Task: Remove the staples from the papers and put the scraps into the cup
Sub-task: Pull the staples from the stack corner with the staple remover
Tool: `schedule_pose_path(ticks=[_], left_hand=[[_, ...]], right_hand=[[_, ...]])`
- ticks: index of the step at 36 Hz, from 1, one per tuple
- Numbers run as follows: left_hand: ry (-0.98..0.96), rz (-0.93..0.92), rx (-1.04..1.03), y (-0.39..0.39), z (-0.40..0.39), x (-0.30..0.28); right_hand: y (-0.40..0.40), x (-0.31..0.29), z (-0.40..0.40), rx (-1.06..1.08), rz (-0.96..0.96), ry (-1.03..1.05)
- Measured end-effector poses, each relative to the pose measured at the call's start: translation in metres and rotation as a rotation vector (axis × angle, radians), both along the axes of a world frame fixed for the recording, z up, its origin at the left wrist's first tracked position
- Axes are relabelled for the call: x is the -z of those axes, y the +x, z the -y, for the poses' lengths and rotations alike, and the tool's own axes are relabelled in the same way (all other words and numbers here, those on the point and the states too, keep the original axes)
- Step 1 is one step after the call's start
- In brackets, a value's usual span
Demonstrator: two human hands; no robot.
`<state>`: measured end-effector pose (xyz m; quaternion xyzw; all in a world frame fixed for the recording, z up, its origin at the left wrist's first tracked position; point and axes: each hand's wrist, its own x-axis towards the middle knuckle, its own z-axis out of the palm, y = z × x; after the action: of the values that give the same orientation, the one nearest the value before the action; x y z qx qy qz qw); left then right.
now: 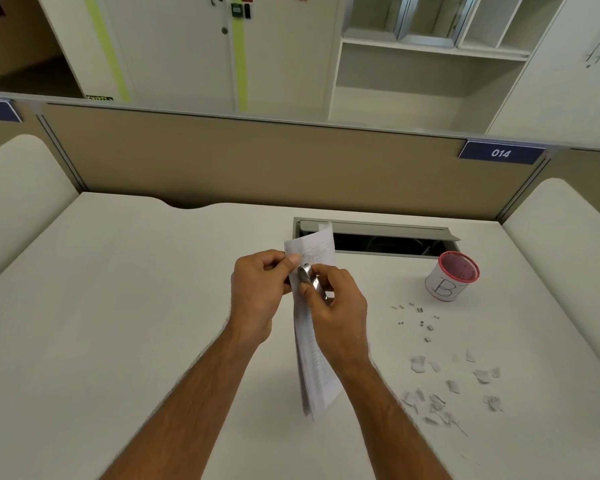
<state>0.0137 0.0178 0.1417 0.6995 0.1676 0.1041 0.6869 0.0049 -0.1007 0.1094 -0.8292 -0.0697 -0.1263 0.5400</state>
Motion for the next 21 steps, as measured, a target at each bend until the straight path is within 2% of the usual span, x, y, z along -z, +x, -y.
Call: schedule_pose_path(ticks=[21], left_hand=[[-0.095,-0.037,0.02,0.0062,-0.0036,0.0017]], right_hand=[[0.0061,-0.0021,0.0018,0.013,-0.006,-0.057]])
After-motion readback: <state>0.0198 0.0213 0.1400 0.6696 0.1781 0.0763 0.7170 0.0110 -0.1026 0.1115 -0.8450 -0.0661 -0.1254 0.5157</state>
